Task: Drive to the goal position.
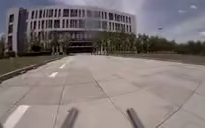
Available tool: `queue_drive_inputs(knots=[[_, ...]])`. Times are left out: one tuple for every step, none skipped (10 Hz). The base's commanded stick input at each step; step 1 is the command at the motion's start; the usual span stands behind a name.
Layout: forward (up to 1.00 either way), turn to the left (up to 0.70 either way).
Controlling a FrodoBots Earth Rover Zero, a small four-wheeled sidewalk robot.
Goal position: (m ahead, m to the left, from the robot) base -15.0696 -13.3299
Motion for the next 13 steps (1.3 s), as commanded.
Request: queue_drive_inputs(knots=[[0.00,-0.50],[0.00,-0.50],[0.00,-0.50],[0.00,-0.50],[0.00,-0.50],[0.00,-0.50],[0.00,-0.50],[0.00,-0.50],[0.00,-0.50],[0.00,-0.50],[0.00,-0.50],[0.00,-0.50],[0.00,-0.50]])
